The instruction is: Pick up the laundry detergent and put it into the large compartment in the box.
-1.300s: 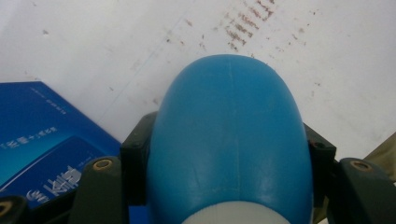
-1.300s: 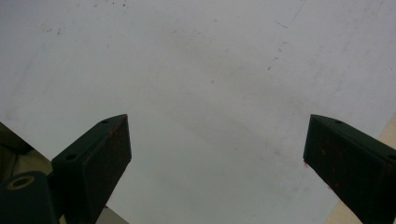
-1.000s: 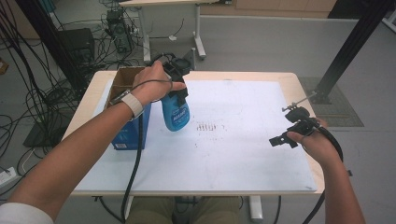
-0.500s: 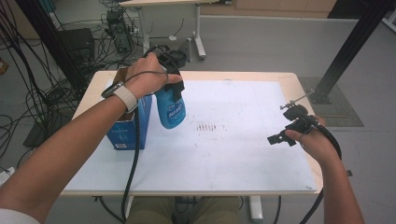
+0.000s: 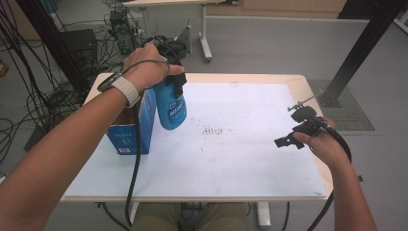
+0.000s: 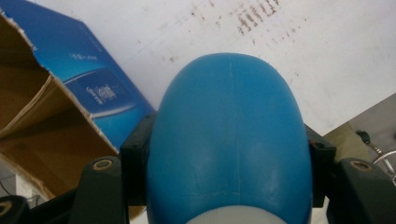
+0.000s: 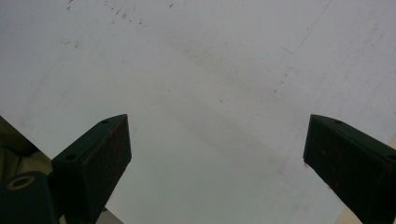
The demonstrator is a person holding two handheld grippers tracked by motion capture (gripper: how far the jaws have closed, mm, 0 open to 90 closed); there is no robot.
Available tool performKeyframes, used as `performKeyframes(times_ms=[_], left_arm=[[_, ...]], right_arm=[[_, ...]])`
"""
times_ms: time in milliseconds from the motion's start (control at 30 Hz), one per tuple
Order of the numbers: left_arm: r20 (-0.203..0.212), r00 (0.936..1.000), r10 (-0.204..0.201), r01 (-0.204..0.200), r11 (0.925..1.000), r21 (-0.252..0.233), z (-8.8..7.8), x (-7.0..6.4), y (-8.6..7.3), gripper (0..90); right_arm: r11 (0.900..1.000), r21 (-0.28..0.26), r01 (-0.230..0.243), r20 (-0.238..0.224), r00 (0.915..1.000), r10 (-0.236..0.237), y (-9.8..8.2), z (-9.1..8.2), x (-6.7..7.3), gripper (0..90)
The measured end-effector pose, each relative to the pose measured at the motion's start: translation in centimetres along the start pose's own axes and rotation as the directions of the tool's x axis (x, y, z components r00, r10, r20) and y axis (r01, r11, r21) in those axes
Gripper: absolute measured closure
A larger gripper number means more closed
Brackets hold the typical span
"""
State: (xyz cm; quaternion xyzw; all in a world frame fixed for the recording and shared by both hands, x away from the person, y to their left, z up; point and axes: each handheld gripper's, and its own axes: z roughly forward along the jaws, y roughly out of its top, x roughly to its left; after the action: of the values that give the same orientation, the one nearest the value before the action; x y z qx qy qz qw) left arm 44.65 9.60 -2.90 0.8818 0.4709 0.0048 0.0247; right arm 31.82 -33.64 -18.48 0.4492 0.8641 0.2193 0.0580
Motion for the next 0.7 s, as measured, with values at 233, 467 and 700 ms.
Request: performKeyframes(times_ms=[233, 467, 700], left_arm=[[-0.014, 0.9994, -0.031, 0.032, 0.9995, 0.007, -1.4, 0.1, -0.2, 38.4], [-0.007, 0.9972, -0.075, 0.075, 0.9972, -0.004, -2.8, 0.6, -0.5, 38.4], [-0.01, 0.9923, -0.124, 0.124, 0.9923, 0.0, -4.2, 1.2, -0.3, 38.4]], right_arm=[[1.0, -0.009, 0.019, -0.003, 0.9998, -0.019, 0.4, -0.1, -0.1, 7.6], [1.0, -0.002, 0.02, -0.004, 0.9998, -0.02, 0.7, 0.0, -0.2, 7.7], [1.0, -0.002, 0.02, -0.005, 0.9998, -0.02, 0.7, 0.0, -0.4, 7.6]])
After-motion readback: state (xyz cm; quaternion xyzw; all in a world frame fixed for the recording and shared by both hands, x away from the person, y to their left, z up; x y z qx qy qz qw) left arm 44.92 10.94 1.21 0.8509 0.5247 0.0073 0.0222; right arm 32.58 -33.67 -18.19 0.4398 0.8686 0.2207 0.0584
